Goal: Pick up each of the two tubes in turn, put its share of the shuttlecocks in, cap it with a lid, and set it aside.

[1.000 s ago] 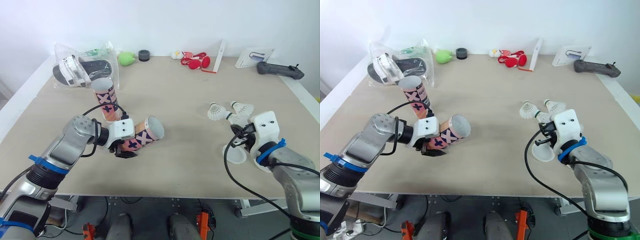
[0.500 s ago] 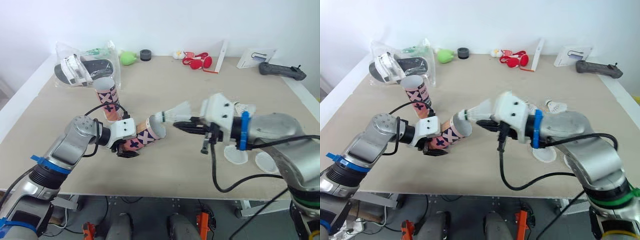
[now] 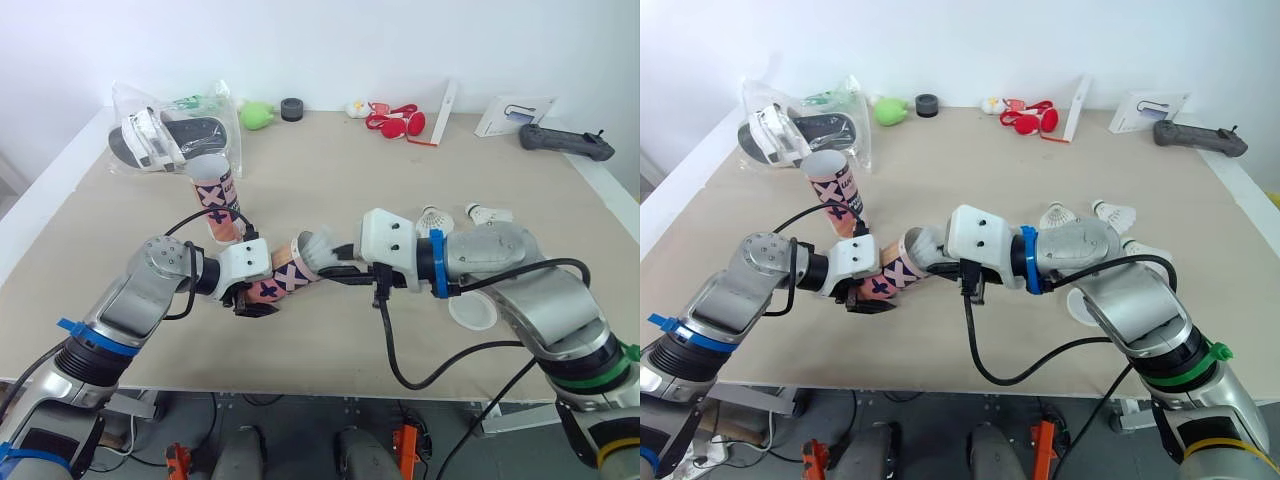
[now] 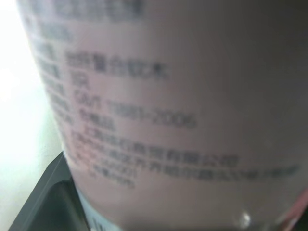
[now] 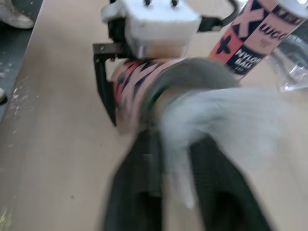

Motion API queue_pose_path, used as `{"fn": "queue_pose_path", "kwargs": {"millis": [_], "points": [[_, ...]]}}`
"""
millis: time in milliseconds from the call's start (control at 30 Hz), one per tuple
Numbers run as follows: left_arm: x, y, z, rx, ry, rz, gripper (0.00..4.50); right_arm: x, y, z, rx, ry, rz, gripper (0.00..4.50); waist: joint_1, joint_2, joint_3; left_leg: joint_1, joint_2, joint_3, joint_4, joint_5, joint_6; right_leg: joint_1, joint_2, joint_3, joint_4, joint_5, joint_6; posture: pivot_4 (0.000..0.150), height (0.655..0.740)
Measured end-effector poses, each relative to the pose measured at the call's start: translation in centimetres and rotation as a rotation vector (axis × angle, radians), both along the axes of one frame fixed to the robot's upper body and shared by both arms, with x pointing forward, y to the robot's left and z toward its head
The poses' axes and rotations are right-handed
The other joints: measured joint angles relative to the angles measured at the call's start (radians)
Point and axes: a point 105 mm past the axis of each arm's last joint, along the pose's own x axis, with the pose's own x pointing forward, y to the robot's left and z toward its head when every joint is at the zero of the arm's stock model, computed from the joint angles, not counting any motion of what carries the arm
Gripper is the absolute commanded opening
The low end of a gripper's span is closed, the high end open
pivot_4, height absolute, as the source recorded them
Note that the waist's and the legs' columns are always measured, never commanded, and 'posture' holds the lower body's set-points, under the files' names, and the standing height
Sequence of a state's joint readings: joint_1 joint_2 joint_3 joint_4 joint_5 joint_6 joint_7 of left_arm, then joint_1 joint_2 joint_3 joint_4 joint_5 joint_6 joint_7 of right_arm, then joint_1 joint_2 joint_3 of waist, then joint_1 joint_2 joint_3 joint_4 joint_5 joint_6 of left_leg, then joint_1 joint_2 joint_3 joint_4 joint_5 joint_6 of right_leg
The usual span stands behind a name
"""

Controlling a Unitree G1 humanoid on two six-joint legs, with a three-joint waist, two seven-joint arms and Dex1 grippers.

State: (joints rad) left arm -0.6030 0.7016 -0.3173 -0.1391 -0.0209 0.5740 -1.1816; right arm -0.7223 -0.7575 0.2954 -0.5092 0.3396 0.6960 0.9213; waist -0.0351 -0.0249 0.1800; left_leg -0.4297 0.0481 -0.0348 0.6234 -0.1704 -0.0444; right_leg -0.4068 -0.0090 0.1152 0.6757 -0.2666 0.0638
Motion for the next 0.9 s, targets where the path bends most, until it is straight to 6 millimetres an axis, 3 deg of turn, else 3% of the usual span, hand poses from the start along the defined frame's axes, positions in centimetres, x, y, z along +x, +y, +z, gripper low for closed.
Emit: {"fn": "queue_pose_path", "kwargs": {"millis": [133,167,233,300,433,533,633,767,900], "points": [[0.0,0.0,0.0,-0.002,0.002,0.000,3.66,-0.2,-0.3,0.8,0.025,0.018,0.010,4.33,0.000,0.000,0.000,0.000,0.000,0.000,0.000,0.000,0.000,0.000,0.000,0.000,0.000,0.000,0.000,0.150,0.7400],[0.0,0.0,0.0,-0.002,0.002,0.000,3.66,-0.4,-0.3,0.8,0.031,0.038,0.026,4.43,0.000,0.000,0.000,0.000,0.000,0.000,0.000,0.000,0.000,0.000,0.000,0.000,0.000,0.000,0.000,0.150,0.7400],[0.0,0.0,-0.1,-0.003,0.002,0.001,3.66,-0.7,-0.4,1.3,0.044,0.058,0.046,4.11,0.000,0.000,0.000,0.000,0.000,0.000,0.000,0.000,0.000,0.000,0.000,0.000,0.000,0.000,0.000,0.150,0.7400],[0.0,0.0,-0.1,-0.003,0.002,0.002,3.66,-0.8,-0.5,1.9,0.047,0.055,0.064,3.37,0.000,0.000,0.000,0.000,0.000,0.000,0.000,0.000,0.000,0.000,0.000,0.000,0.000,0.000,0.000,0.150,0.7400],[0.1,0.0,-0.1,-0.004,0.002,0.000,3.66,0.6,-1.4,3.4,0.003,0.046,0.063,1.59,0.000,0.000,0.000,0.001,0.000,0.000,0.001,0.000,0.000,0.000,0.000,0.000,0.000,-0.001,-0.003,0.150,0.7400],[0.1,0.0,-0.1,-0.004,0.004,0.000,3.66,2.0,-1.0,3.3,-0.038,0.038,0.075,0.08,-0.001,0.000,0.000,0.001,0.000,0.000,0.000,0.000,0.000,0.001,0.000,0.000,0.000,-0.001,-0.004,0.150,0.7400],[0.2,0.0,-0.1,-0.005,0.004,-0.001,3.66,3.0,0.2,1.8,-0.096,0.065,0.119,0.08,-0.001,0.000,0.000,0.001,0.000,0.000,0.000,0.000,0.000,0.001,0.000,-0.001,0.000,0.001,0.000,0.150,0.7400],[0.1,-0.1,-0.1,-0.006,0.002,-0.002,3.66,3.5,2.9,-1.8,-0.200,0.115,0.226,0.08,0.000,0.000,0.000,0.001,0.000,0.000,0.000,0.000,0.000,0.000,0.000,-0.001,0.001,0.001,0.000,0.150,0.7400],[0.0,-0.1,-0.2,-0.005,-0.002,-0.001,3.66,4.0,4.9,-2.8,-0.249,0.085,0.281,0.08,0.000,0.001,0.000,0.001,0.000,-0.001,0.000,0.000,0.000,0.001,0.000,-0.001,0.001,0.001,0.000,0.150,0.7400]]}}
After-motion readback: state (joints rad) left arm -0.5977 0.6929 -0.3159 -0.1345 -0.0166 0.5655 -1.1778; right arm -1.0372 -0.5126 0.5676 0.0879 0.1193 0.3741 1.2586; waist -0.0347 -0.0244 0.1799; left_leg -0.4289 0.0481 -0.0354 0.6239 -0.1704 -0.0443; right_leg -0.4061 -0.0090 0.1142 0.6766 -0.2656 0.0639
